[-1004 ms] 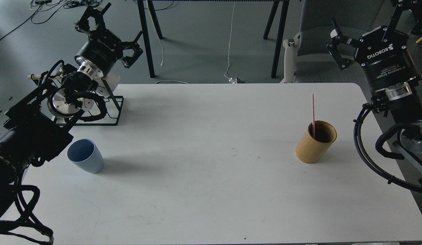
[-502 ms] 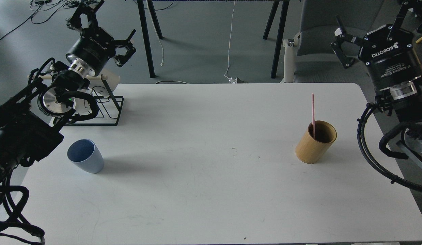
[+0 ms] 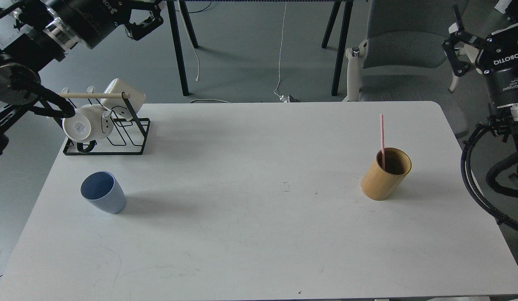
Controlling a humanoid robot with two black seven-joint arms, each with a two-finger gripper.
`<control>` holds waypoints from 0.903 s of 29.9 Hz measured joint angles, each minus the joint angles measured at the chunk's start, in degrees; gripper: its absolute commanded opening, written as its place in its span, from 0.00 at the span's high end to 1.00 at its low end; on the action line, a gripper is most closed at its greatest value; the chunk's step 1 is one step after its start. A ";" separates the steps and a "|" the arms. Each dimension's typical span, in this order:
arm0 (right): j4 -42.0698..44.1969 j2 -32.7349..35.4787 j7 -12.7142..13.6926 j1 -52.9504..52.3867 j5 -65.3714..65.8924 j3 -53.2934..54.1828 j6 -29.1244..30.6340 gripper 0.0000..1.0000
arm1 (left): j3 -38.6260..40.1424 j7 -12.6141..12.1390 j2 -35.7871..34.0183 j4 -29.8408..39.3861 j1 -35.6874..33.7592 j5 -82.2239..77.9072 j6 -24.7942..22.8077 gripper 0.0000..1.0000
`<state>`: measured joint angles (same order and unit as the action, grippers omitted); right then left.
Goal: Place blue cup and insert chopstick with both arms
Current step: 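Move the left gripper away from the dish rack and lower it toward the table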
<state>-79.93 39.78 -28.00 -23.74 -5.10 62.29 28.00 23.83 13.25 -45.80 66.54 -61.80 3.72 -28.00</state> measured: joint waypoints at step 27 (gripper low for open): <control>0.13 -0.28 0.00 0.44 0.01 0.64 0.00 0.01 | -14.63 14.77 -23.04 -2.49 2.78 -71.07 0.01 0.00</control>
<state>-79.81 39.51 -28.00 -23.30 -5.09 62.92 28.00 9.20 28.02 -68.84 64.05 -59.01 -67.35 -28.00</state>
